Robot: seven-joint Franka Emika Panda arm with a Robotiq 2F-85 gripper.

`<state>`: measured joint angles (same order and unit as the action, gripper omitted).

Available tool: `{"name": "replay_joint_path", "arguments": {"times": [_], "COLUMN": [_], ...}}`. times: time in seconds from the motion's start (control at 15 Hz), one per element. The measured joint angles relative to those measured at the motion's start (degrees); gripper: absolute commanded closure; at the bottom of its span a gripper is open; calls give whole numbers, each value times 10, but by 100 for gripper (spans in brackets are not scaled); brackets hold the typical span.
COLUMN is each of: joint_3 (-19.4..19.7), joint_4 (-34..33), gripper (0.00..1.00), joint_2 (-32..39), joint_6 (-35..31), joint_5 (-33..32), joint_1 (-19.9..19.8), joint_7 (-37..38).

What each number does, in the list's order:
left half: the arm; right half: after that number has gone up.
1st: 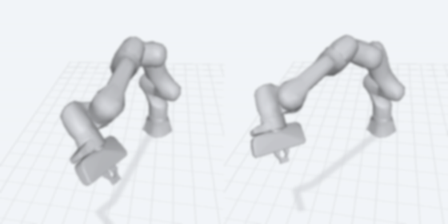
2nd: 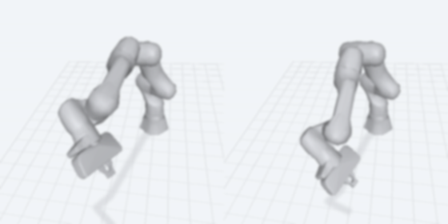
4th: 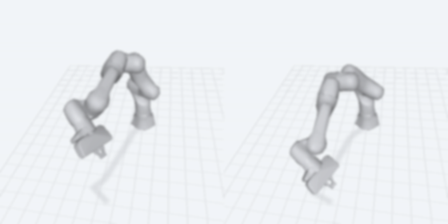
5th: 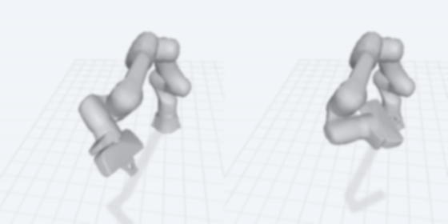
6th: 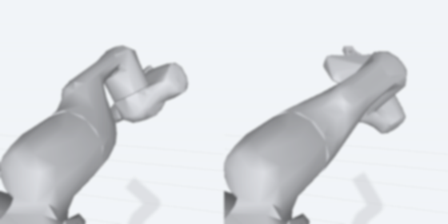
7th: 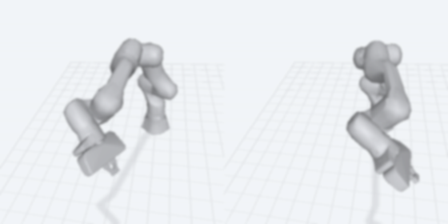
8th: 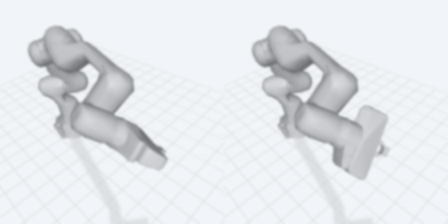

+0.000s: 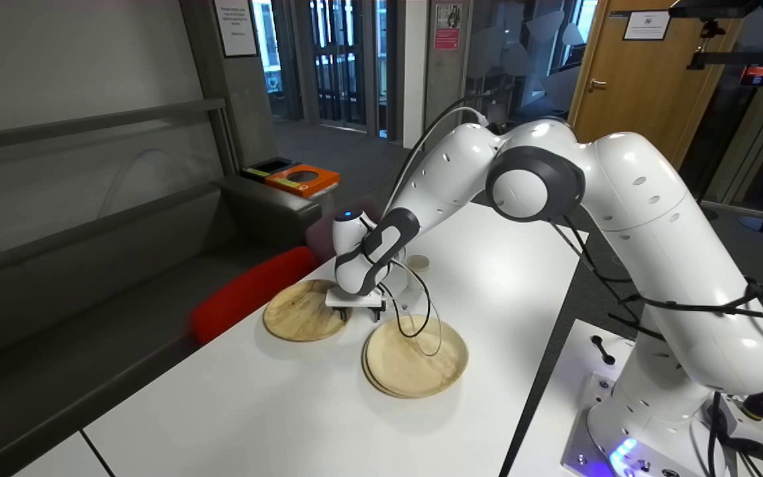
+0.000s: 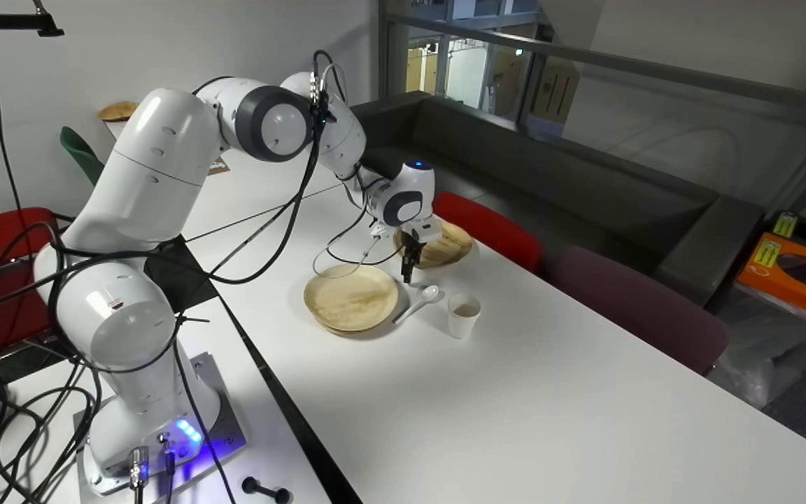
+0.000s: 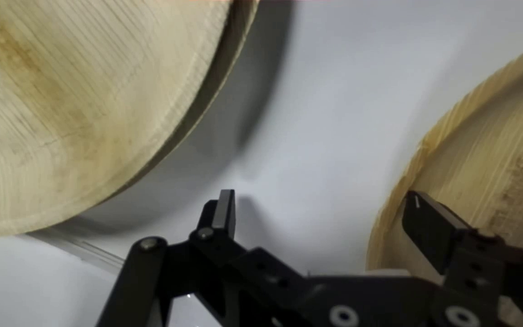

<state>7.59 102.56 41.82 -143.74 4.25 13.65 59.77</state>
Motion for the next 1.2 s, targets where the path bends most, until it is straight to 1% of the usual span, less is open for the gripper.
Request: {"name": "replay_joint_path", "arguments": {"times": [0.33, 0.73, 1.2], "joint_3": [0, 2, 2], "joint_4": [1, 1, 1], "gripper": [0, 0, 0], "joint_2": [0, -2, -3], "joint_6": [3, 21, 24], "joint_5": [-2, -15, -19], "joint_1": [0, 0, 0], "joint_7": [0, 0, 0]}}
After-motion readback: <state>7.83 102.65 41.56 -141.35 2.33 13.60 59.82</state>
